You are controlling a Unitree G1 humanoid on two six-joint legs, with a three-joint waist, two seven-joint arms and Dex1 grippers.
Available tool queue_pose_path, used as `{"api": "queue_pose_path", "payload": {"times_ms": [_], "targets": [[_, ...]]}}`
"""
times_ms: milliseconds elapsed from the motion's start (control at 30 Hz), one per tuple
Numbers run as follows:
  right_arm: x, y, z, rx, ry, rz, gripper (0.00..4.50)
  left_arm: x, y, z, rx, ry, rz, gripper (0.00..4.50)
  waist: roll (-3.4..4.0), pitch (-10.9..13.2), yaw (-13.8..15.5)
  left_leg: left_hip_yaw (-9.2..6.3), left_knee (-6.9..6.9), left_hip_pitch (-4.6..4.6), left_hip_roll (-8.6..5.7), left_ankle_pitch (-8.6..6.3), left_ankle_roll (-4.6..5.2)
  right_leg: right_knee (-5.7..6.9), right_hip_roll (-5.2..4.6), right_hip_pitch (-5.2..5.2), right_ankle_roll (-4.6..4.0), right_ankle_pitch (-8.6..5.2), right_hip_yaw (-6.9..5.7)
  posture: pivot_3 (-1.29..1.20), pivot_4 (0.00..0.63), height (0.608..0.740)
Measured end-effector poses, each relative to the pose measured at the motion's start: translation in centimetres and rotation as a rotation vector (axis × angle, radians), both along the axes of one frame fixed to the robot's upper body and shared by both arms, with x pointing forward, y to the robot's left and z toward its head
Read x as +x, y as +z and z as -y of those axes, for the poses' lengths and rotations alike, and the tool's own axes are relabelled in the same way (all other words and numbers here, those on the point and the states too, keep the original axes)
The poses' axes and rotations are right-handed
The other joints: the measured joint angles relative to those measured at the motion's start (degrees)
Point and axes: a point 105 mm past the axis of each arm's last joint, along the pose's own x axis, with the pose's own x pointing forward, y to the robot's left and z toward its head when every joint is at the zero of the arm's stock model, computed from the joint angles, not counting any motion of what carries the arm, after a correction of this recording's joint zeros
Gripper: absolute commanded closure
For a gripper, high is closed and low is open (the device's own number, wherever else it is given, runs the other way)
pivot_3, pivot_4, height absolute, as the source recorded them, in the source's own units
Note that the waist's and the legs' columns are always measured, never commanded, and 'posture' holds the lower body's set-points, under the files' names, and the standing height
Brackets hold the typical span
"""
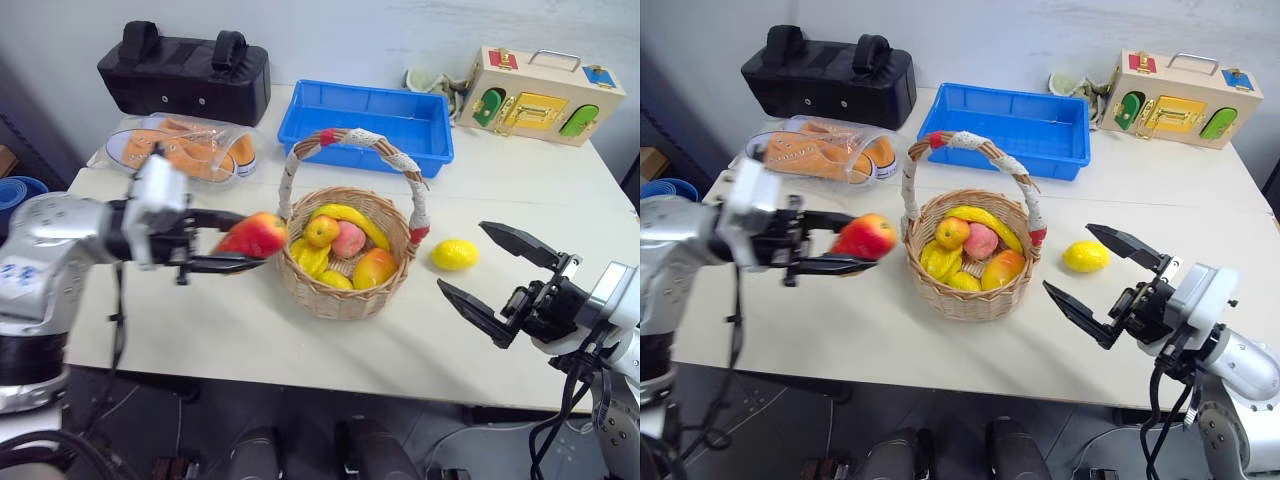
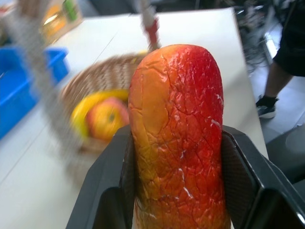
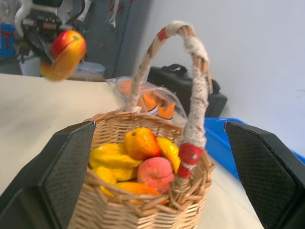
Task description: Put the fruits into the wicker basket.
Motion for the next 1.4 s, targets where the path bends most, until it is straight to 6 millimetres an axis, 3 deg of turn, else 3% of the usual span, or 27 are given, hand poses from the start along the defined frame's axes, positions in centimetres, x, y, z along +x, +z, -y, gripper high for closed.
{"api": "queue_pose_path", "payload": {"times_ms": [133,300,467,567,600,733,900,967,1033,1133,1300,1400], "targets": [[-0.1,0.0,0.3,0.013,-0.032,0.008,0.0,1.7,-0.8,4.4,0.107,-0.012,0.108,2.54,0.02,0.0,-0.3,0.17,-0.01,0.02,0.02,0.02,-0.01,-0.07,0.08,-0.03,0.07,0.0,0.19,0.0,0.15,0.74],[-0.3,-0.2,0.0,0.046,-0.066,0.01,0.0,3.4,-2.6,6.1,0.152,0.014,0.159,2.54,0.07,0.0,-1.1,0.12,0.01,0.06,0.18,0.09,-0.18,0.11,0.28,-0.13,0.07,0.0,0.28,0.0,0.15,0.74],[-0.3,-0.3,-0.7,0.057,-0.075,0.01,0.0,4.9,-3.7,7.7,0.153,0.041,0.181,0.94,0.09,0.0,-1.3,0.12,0.14,0.07,0.17,0.13,-0.16,0.26,0.28,-0.1,0.07,0.0,0.31,0.0,0.15,0.74],[-0.3,-0.4,-0.9,0.056,-0.074,0.008,0.0,5.1,-3.1,8.0,0.127,0.041,0.19,0.05,0.1,0.0,-1.3,0.12,0.11,0.07,0.17,0.13,-0.16,0.26,0.28,-0.11,0.07,0.0,0.3,0.0,0.15,0.74],[-0.3,-0.4,-0.9,0.055,-0.075,0.009,0.0,4.9,-2.7,8.0,0.115,0.031,0.19,0.02,0.1,0.0,-1.4,0.12,0.08,0.08,0.17,0.13,-0.16,0.25,0.28,-0.11,0.07,0.0,0.3,0.0,0.15,0.74],[-0.3,-0.6,-0.1,0.045,-0.107,-0.001,0.0,3.8,-1.9,5.6,0.132,-0.046,0.165,0.02,0.17,0.1,-1.6,0.14,0.07,0.09,0.22,0.17,-0.25,0.31,0.32,-0.15,0.06,-0.01,0.29,0.0,0.15,0.74],[-1.0,-2.1,3.9,0.014,-0.225,-0.053,0.0,2.0,0.8,1.7,0.033,-0.091,0.152,0.02,0.18,0.1,-1.4,0.11,0.07,0.1,0.21,0.15,-0.2,0.24,0.3,-0.08,0.07,-0.01,0.26,0.0,0.15,0.74],[-1.7,-3.4,5.9,0.004,-0.283,-0.097,0.0,0.9,0.3,-0.1,0.017,-0.088,0.103,0.02,0.19,0.1,-1.4,0.11,0.02,0.12,0.21,0.14,-0.2,0.2,0.29,-0.07,0.07,-0.01,0.26,0.0,0.15,0.74],[-3.0,-6.2,8.6,0.018,-0.387,-0.183,0.0,0.3,-0.8,-2.9,0.019,-0.008,0.02,0.02,0.19,0.1,-1.4,0.05,-0.04,0.13,0.22,0.14,-0.22,0.17,0.29,-0.07,0.02,-0.04,0.22,0.0,0.15,0.74],[-4.1,-8.9,10.8,0.014,-0.472,-0.249,0.0,0.0,-1.3,-5.6,-0.023,0.098,-0.034,0.02,0.21,0.1,-1.6,0.06,-0.01,0.19,0.16,0.09,-0.12,0.2,0.17,0.01,0.0,-0.04,0.23,0.0,0.15,0.74],[-3.9,-10.2,12.3,0.005,-0.53,-0.254,0.0,-0.6,-2.9,-9.9,-0.093,0.262,-0.021,0.02,0.22,0.1,-2.5,0.06,-0.13,0.34,0.1,0.05,-0.05,0.26,0.07,0.05,-0.03,-0.04,0.18,0.0,0.15,0.74],[-2.2,-9.3,11.5,-0.02,-0.468,-0.252,0.0,-1.1,-3.3,-10.2,-0.108,0.255,-0.1,0.02,0.22,0.1,-2.5,0.04,-0.11,0.28,0.08,0.04,-0.06,0.25,0.02,0.03,-0.03,-0.04,0.16,0.0,0.15,0.74]]}}
